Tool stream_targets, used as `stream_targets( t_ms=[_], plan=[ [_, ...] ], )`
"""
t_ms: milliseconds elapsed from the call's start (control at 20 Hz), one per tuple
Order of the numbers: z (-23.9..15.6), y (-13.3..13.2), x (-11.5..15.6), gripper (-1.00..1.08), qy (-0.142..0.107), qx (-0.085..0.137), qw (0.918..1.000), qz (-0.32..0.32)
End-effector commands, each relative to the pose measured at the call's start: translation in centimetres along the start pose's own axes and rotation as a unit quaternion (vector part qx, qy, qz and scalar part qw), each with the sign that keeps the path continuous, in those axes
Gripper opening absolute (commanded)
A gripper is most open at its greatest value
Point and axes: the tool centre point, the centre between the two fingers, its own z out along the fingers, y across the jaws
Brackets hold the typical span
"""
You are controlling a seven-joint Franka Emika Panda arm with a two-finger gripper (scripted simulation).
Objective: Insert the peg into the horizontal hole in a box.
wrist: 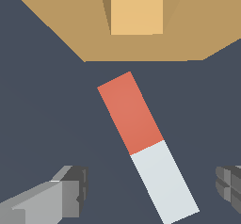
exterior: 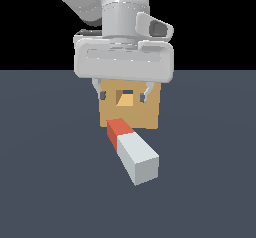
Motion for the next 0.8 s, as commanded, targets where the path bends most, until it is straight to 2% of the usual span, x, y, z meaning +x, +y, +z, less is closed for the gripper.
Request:
stream_targets(
  t_ms=[0, 400, 750],
  plan=[
    [0.0, 0.0, 0.0, 1.00, 0.000, 0.000, 1.0000, 0.000],
    [0.5, 0.1, -0.5, 1.00, -0.001, -0.002, 0.9998, -0.019],
    [1.8, 0.6, -1.8, 1.00, -0.003, -0.008, 0.9977, -0.067]
  ],
)
